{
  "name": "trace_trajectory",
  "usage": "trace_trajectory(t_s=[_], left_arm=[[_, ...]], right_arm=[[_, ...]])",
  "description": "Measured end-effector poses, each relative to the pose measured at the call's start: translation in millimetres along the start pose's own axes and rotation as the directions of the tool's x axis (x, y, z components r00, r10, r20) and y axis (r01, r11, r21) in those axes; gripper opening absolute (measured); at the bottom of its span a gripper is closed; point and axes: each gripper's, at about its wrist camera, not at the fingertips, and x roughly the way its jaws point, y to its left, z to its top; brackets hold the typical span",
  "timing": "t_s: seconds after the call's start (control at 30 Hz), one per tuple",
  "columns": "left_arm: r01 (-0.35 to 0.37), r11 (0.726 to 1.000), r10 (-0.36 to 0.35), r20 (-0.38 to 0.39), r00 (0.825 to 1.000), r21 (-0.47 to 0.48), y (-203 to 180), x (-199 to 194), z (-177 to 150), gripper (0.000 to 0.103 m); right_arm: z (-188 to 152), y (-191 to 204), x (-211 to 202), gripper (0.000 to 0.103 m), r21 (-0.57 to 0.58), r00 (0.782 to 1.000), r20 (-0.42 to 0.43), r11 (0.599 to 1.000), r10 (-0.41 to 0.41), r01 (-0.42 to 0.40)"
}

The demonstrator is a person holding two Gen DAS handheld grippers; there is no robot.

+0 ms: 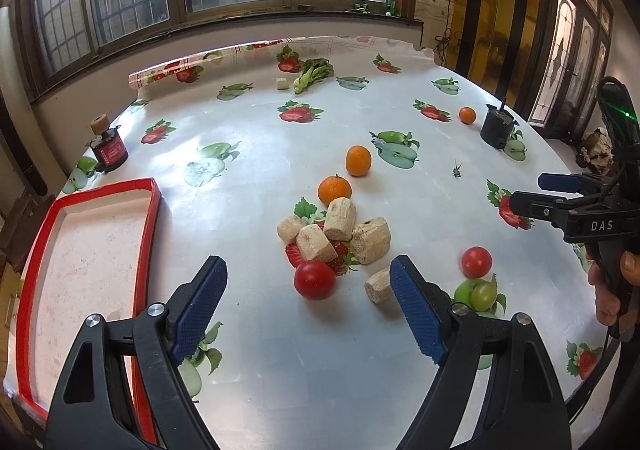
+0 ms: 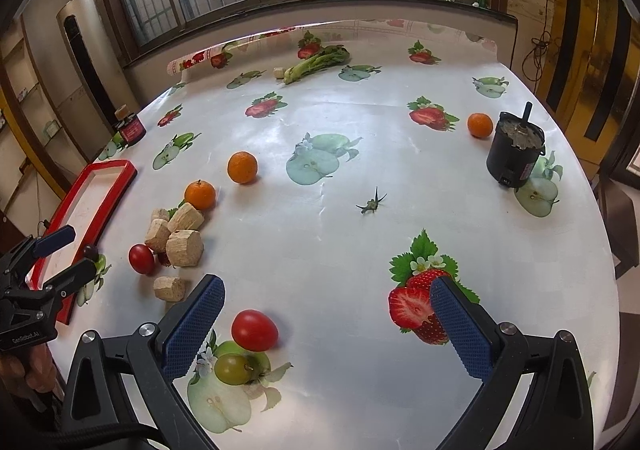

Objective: Organize fruits
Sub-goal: 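Move the left gripper toward the pile of fruit and bread chunks, then grasp the orange beside the bread chunks with the left gripper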

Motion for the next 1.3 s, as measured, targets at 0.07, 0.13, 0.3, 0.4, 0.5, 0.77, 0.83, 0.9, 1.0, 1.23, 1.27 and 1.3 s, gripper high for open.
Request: trace_trajectory(t_s=[0.07,0.13,0.3,0.4,0.5,0.77,0.83,0.9,1.0,1.23,1.27,1.3], left_arm=[[-0.006,1.000,0.006,0.001,1.000,0.003,-1.5,-0.5,3.0,0.084],[-0.010,1.000,0.010,0.000,1.000,0.005,-2.9,-0.6,5.3,0.084],[-0.016,1.000,0.016,0.000,1.000,0.018,-8.2,-0.4,6.9,0.084],[-0.016,1.000,0.016,-0.002,1.000,0.023,-11.0,0.3,7.8,0.084],[-0.016,1.000,0.016,-0.005,1.000,0.025,-13.2,1.2,8.2,0.084],[-0.017,0.999,0.017,-0.009,1.000,0.035,-19.2,4.0,11.2,0.084],[-0.016,0.999,0.016,-0.010,1.000,0.038,-21.3,5.4,12.3,0.084],[-0.014,0.999,0.014,-0.011,1.000,0.041,-23.4,6.5,13.9,0.084],[-0.008,0.999,0.009,-0.013,1.000,0.046,-26.7,8.7,16.9,0.084],[0.010,0.999,-0.010,-0.018,1.000,0.049,-35.5,18.4,31.2,0.084],[0.013,0.999,-0.012,-0.016,1.000,0.048,-36.8,19.2,33.0,0.084],[0.015,0.999,-0.014,-0.015,1.000,0.048,-37.9,20.3,34.8,0.084]], right_arm=[[1.0,1.2,-0.4,0.103,-0.006,1.000,0.003,1.000,0.006,-0.006],[1.5,1.5,-1.4,0.103,-0.009,1.000,0.008,1.000,0.009,-0.009],[1.3,-0.1,-4.1,0.103,-0.013,1.000,0.014,1.000,0.019,-0.018],[1.4,-2.3,-5.8,0.103,-0.012,1.000,0.018,1.000,0.025,-0.025],[1.1,-4.8,-7.0,0.103,-0.008,0.999,0.021,1.000,0.027,-0.027],[3.5,-10.5,-7.8,0.103,-0.014,0.999,0.021,0.999,0.029,-0.029],[5.0,-11.5,-8.1,0.103,-0.022,0.999,0.021,0.999,0.033,-0.033],[6.6,-12.6,-7.6,0.103,-0.030,0.999,0.020,0.999,0.039,-0.038],[9.2,-13.9,-7.0,0.103,-0.042,0.998,0.018,0.997,0.059,-0.058],[31.3,-21.0,-8.8,0.103,-0.123,0.996,0.003,0.988,0.093,-0.091],[35.8,-23.3,-9.4,0.103,-0.131,0.996,0.000,0.988,0.084,-0.084],[40.2,-25.9,-10.2,0.103,-0.137,0.997,-0.002,0.988,0.079,-0.078]])
